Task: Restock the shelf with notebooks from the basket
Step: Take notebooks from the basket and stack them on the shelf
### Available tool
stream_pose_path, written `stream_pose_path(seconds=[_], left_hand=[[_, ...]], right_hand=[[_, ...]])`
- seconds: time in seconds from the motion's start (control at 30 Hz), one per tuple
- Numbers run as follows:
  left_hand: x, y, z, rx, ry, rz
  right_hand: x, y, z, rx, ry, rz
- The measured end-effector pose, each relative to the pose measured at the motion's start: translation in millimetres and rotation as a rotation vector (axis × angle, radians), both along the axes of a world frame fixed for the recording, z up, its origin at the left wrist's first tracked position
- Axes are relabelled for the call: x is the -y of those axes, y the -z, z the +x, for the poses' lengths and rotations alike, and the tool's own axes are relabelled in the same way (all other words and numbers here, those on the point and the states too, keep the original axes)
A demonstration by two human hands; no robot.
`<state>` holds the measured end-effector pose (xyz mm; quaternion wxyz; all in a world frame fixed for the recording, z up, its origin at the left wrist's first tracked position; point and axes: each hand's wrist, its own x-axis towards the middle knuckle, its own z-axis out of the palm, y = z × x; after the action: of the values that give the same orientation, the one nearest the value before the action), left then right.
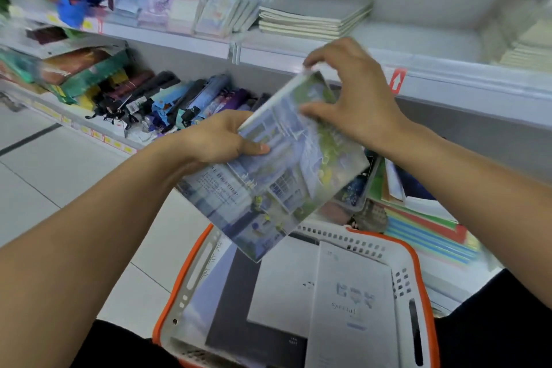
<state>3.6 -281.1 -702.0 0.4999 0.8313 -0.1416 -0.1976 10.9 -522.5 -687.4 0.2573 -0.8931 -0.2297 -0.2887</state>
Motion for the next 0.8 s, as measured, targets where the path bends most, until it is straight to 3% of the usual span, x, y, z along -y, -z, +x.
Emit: stream_pose_path(seconds=[0.07,0.13,0.2,0.27,0.3,0.4,0.47,0.6,0.67,0.8], left_hand=[[-16.7,-3.7,6.2,-0.033,-0.129,-0.149],[-34.1,-4.0,12.0,-0.063,-0.288,-0.303],[-45.3,-2.1,14.3,-0.093,-0.384,-0.393],[-48.1,0.8,14.4,-0.130,-0.398,-0.431],[-48.9,1.3,14.3,-0.140,-0.395,-0.447],[-55.4,-1.5,15.5,-0.141,-0.380,-0.523],[-64.4,-4.1,16.3,-0.126,-0.367,-0.589],[-75.9,-3.6,17.2,-0.079,-0.369,-0.719],[-71.0,-6.7,18.5,-0.009,-0.387,-0.737],[-49.7,-26.9,21.0,0.140,-0.456,-0.730]], right_hand=[[2.8,0.8,-2.8,0.076,0.125,0.093],[3.1,6.5,-8.0,-0.071,0.230,0.239],[-2.0,13.4,-16.4,-0.471,0.194,0.438],[-13.0,21.2,-25.5,-0.948,-0.072,0.685],[-19.6,24.4,-28.6,-1.060,-0.177,0.795],[-34.4,27.7,-28.3,-1.009,-0.113,1.006],[-40.7,28.2,-30.1,-1.002,-0.028,0.970],[-56.8,22.5,-48.8,-1.121,-0.438,1.060],[-64.7,18.0,-53.4,-0.993,-0.484,1.030],[-60.5,-3.1,-52.7,-0.818,-0.367,1.075]])
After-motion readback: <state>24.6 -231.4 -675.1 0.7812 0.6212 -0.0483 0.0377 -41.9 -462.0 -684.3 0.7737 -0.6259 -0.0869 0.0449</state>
